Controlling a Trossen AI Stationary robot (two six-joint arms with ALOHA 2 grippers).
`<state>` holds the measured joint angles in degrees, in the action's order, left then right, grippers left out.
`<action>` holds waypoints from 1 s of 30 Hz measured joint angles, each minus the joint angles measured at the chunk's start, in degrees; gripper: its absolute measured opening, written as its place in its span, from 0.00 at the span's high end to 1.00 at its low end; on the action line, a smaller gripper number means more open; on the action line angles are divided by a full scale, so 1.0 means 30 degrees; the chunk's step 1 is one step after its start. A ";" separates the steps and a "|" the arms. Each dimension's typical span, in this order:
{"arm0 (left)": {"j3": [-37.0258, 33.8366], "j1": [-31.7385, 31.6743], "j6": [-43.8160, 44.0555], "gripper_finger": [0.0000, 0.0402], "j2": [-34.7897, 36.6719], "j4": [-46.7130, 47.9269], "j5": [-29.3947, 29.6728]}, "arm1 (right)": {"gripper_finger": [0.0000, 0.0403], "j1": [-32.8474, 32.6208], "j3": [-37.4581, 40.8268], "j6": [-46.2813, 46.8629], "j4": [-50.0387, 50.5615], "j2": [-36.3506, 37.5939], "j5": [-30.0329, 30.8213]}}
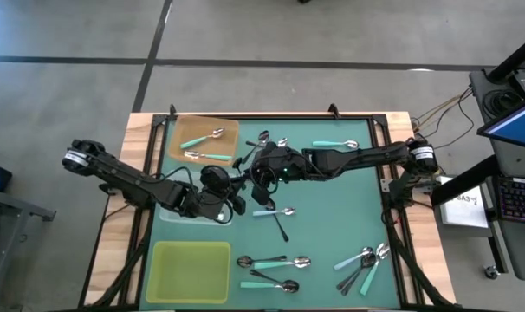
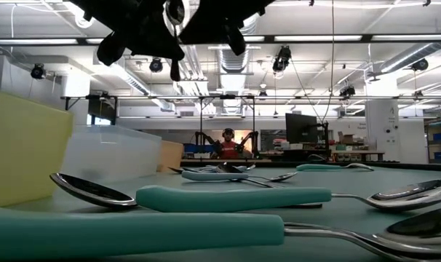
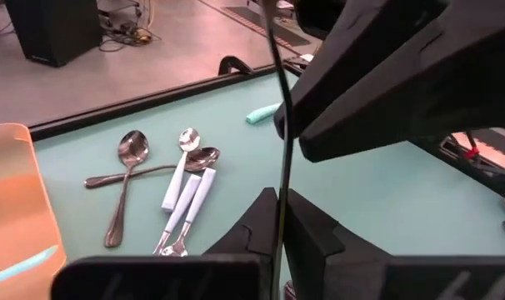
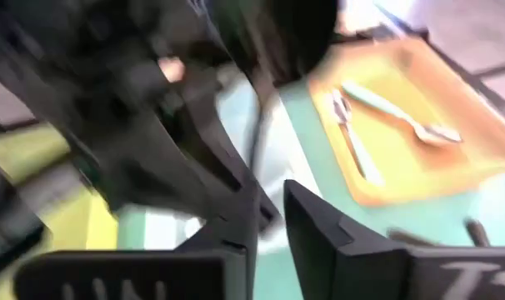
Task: Sort silverware by color (type)
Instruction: Put the black spoon into the yellow bin
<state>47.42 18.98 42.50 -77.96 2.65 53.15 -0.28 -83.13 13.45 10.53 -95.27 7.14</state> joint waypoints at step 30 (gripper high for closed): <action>0.0377 0.7957 0.6372 1.00 0.1721 1.0462 -2.0938 | 0.75 -0.1569 0.1957 0.8208 1.6315 0.1138 0.0130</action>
<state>48.55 42.85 61.62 -72.80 34.04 -9.67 -4.99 -77.26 38.08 59.47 -91.85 7.52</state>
